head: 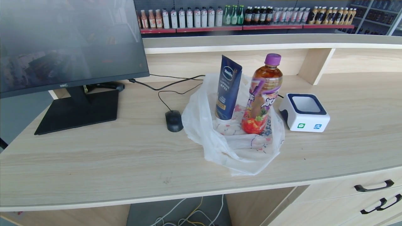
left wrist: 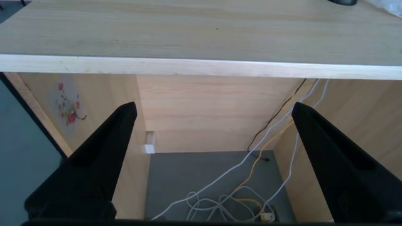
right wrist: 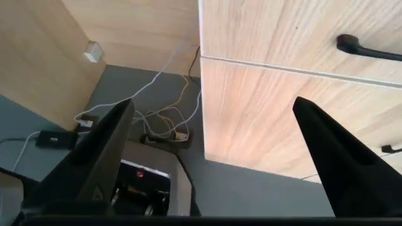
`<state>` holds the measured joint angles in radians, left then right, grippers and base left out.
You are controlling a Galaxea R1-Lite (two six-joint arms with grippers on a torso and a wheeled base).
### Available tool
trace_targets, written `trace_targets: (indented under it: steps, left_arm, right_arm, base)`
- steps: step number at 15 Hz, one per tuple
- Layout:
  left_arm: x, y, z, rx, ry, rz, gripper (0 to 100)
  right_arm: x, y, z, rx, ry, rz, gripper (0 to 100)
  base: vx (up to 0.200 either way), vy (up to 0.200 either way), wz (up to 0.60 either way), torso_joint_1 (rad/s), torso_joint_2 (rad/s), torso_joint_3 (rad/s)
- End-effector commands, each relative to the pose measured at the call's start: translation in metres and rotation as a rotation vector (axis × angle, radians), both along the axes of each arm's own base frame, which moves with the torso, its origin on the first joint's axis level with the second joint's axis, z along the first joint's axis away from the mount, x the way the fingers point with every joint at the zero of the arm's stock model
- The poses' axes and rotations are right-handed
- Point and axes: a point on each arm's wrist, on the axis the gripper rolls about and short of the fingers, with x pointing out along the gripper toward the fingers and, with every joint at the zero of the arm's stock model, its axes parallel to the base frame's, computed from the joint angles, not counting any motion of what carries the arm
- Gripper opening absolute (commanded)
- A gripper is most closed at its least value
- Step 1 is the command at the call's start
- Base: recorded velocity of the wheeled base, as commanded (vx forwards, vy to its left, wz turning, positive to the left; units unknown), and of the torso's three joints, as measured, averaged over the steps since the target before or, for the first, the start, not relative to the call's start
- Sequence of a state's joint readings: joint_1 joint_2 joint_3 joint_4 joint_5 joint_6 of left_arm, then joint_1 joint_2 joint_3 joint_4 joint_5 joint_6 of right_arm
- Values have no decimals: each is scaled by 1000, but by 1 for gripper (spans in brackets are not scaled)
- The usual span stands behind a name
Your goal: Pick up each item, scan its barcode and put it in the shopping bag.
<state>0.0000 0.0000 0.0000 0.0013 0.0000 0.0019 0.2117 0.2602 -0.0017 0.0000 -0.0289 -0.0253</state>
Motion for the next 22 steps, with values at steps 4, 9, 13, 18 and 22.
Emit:
trace_targets:
  steps: [4,9,13,18,22]
  left_arm:
    - [0,0,0,1,0,0,100]
    - [0,0,0,0,0,0,100]
    - [0,0,0,0,0,0,100]
    - [0,0,0,1,0,0,100]
    - [0,0,0,-5,-1,0,100]
  right_arm:
    - [-14,1,-2,17,-177,-209,100]
    - [-20,1,-3,62,-255,-215,100]
    - [-20,0,-3,62,-255,-214,100]
    - [-20,0,-3,62,-255,-214,100]
    - [-20,1,-3,62,-255,-215,100]
  base:
    - [0,0,0,0,0,0]
    - [-120,0,0,1,0,1]
    - [0,0,0,0,0,0]
    - [0,0,0,0,0,0]
    - [0,-50,0,1,1,1]
